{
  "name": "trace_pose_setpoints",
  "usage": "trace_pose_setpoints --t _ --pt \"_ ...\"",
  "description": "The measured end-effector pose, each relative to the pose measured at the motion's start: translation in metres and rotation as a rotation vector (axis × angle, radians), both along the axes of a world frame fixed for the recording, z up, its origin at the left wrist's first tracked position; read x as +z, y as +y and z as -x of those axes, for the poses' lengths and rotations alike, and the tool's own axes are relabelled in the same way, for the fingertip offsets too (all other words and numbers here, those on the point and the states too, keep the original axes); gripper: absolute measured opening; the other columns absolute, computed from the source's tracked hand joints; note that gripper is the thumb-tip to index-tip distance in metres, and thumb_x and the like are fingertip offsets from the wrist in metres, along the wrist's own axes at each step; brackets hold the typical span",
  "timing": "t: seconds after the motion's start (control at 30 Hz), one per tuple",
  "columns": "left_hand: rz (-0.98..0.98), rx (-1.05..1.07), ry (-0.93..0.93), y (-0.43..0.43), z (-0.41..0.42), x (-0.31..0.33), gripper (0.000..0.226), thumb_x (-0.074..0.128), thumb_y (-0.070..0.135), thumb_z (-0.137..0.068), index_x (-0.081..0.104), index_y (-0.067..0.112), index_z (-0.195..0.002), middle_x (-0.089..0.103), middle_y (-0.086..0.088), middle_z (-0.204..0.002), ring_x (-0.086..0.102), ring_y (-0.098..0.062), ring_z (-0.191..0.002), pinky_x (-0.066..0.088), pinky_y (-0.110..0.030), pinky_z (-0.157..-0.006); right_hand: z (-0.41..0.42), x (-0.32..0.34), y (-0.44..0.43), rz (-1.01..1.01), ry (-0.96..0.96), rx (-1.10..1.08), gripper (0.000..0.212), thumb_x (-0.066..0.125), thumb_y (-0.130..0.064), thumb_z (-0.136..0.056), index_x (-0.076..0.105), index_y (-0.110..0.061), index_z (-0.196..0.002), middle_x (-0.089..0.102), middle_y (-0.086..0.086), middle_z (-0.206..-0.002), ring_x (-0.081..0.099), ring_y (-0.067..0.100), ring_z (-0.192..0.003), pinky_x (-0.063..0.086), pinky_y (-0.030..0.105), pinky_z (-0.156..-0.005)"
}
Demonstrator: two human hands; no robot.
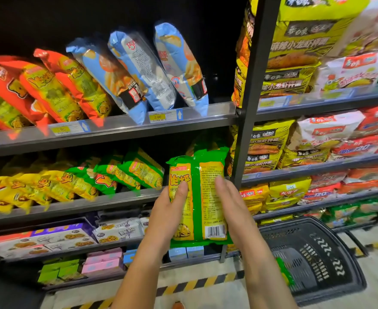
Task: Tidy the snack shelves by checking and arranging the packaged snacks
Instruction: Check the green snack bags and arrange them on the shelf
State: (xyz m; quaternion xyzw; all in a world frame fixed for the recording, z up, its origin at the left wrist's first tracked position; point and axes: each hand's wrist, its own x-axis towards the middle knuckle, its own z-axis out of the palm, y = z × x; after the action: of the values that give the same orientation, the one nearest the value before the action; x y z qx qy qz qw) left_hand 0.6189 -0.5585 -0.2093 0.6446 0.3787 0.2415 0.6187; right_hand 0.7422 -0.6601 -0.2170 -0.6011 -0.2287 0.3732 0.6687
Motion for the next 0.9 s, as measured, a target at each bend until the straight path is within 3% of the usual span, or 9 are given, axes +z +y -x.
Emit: trace_pose_setpoints --t 0.03,0.1,0.2,0.23,0.33,0.47,0.6,0.7,0.9 --pt "-0.019 0.009 0.003 -0.004 -0.001 0.004 0.068 0.054 0.093 -0.075 0.068 0.046 -0.122 0.075 0.020 -0.120 0.068 -0.007 -0.118 0.051 -0.049 -0.109 0.003 0.003 -0.002 0.040 -0.051 0.012 0.046 0.057 -0.076 -0.086 0.059 -0.044 -0.120 0.072 -0.021 -0.118 0.067 -0.015 -0.099 0.055 0.018 -0.088" --pt "-0.045 0.004 0.032 -0.010 -0.001 0.009 0.064 0.053 0.092 -0.076 0.067 0.047 -0.120 0.075 0.021 -0.118 0.069 -0.006 -0.115 0.052 -0.049 -0.108 0.006 0.007 -0.007 0.073 -0.140 -0.004 0.042 0.057 -0.072 -0.082 0.058 -0.042 -0.111 0.071 -0.023 -0.110 0.067 -0.012 -0.098 0.050 0.015 -0.077" --pt "-0.022 -0.078 0.110 -0.015 0.000 0.013 0.079 0.049 0.103 -0.066 0.062 0.055 -0.127 0.068 0.022 -0.132 0.062 -0.008 -0.127 0.047 -0.050 -0.113 0.005 0.004 -0.014 0.050 -0.160 -0.076 0.025 0.061 -0.061 -0.087 0.060 -0.041 -0.101 0.070 -0.029 -0.094 0.067 -0.016 -0.091 0.046 0.005 -0.067" --pt "-0.028 -0.098 0.142 -0.014 0.000 0.016 0.082 0.043 0.105 -0.068 0.063 0.053 -0.128 0.066 0.018 -0.135 0.060 -0.012 -0.131 0.045 -0.051 -0.115 0.004 0.003 -0.018 0.023 -0.133 -0.085 0.031 0.061 -0.061 -0.086 0.064 -0.038 -0.105 0.074 -0.025 -0.095 0.070 -0.010 -0.096 0.049 0.007 -0.070" --pt "0.037 -0.102 0.096 -0.014 0.000 0.035 0.079 0.027 0.091 -0.090 0.073 0.036 -0.124 0.073 0.011 -0.127 0.068 -0.013 -0.119 0.045 -0.042 -0.108 0.000 -0.002 -0.029 -0.039 0.049 -0.086 0.058 0.058 -0.063 -0.082 0.067 -0.027 -0.126 0.079 -0.009 -0.114 0.074 0.011 -0.111 0.058 0.035 -0.094" --pt "0.363 -0.033 -0.130 -0.016 0.004 0.048 0.080 0.024 0.076 -0.097 0.062 0.016 -0.134 0.078 -0.004 -0.124 0.076 -0.018 -0.111 0.054 -0.043 -0.097 -0.004 -0.007 -0.039 -0.089 0.270 -0.096 0.055 0.053 -0.059 -0.089 0.070 -0.022 -0.126 0.078 0.009 -0.120 0.074 0.028 -0.113 0.055 0.055 -0.103" --pt "0.413 -0.074 -0.172 -0.022 0.004 0.055 0.077 0.026 0.073 -0.100 0.060 0.015 -0.137 0.075 -0.007 -0.130 0.072 -0.023 -0.120 0.051 -0.047 -0.107 -0.005 -0.007 -0.043 -0.111 0.321 -0.108 0.061 0.050 -0.059 -0.089 0.069 -0.017 -0.128 0.078 0.014 -0.119 0.075 0.031 -0.110 0.059 0.048 -0.092" --pt "0.370 -0.146 -0.139 -0.026 0.004 0.057 0.076 0.037 0.074 -0.094 0.058 0.019 -0.142 0.072 -0.004 -0.137 0.067 -0.020 -0.128 0.045 -0.050 -0.116 -0.003 -0.003 -0.045 -0.109 0.266 -0.092 0.062 0.054 -0.061 -0.089 0.068 -0.019 -0.132 0.077 0.012 -0.123 0.073 0.031 -0.116 0.057 0.054 -0.100" --pt "0.187 -0.233 -0.012 -0.040 -0.003 0.049 0.059 0.058 0.080 -0.088 0.066 0.040 -0.131 0.076 0.007 -0.127 0.074 -0.016 -0.115 0.055 -0.050 -0.104 0.007 0.014 -0.040 -0.019 0.058 -0.083 0.063 0.057 -0.071 -0.088 0.065 -0.029 -0.134 0.078 -0.003 -0.121 0.075 0.016 -0.110 0.058 0.048 -0.101"
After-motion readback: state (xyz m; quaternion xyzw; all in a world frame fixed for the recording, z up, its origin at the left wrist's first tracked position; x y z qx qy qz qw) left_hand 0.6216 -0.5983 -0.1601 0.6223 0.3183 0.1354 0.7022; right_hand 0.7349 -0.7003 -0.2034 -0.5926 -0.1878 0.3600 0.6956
